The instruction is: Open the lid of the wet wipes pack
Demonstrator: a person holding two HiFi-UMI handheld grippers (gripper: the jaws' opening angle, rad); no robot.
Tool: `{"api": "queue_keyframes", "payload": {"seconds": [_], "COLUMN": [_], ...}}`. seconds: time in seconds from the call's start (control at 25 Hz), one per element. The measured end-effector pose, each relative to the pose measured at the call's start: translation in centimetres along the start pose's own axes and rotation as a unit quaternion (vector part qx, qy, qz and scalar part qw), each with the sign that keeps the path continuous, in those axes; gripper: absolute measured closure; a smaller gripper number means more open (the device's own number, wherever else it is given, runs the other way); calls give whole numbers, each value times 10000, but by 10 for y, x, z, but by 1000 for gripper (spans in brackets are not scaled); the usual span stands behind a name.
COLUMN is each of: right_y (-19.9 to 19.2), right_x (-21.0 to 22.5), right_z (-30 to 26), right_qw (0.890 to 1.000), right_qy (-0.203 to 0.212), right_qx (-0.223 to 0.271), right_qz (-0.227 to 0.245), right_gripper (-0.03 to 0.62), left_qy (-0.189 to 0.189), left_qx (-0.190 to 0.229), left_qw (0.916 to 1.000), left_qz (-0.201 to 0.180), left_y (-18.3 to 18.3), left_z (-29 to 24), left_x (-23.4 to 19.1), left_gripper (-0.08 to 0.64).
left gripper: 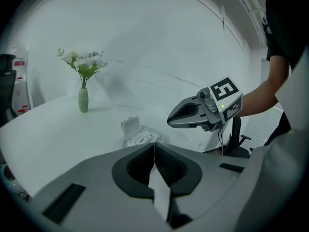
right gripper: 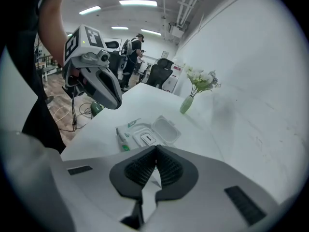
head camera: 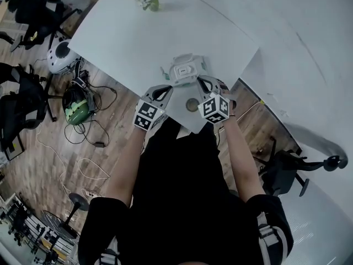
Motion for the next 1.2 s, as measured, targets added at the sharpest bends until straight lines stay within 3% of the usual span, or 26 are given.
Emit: {"api": "queue_keyframes", "payload": {"seconds": [0.48, 0.8, 1.2], "right_y": [11, 18, 22], "right_x": [-2, -1, -4], "right_z": [41, 57, 70], "right_qw": [9959, 9960, 9978], "right_qy": [-550, -604, -389], "right_qx": [134, 40, 135], "right_qz": [-709, -659, -513], "right_gripper": [577, 577, 577], "left_qy": [-394, -530, -304], "left_qx": [78, 109, 221], "left_qw": [9973, 9963, 9978], "left_qz": [-608, -669, -538], "left_y": [38, 49, 50], "left_z": [30, 41, 46], "left_x": [24, 35, 41], "left_gripper": [537, 537, 537]}}
Point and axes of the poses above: the fingertips, and each gripper's own axes: z backward along the fingers, x to its right, y out of its top, the point moved 9 cm from there along z, backward along the fingers, and after that the axes turned 12 degrees about x, right-handed, at the moved point
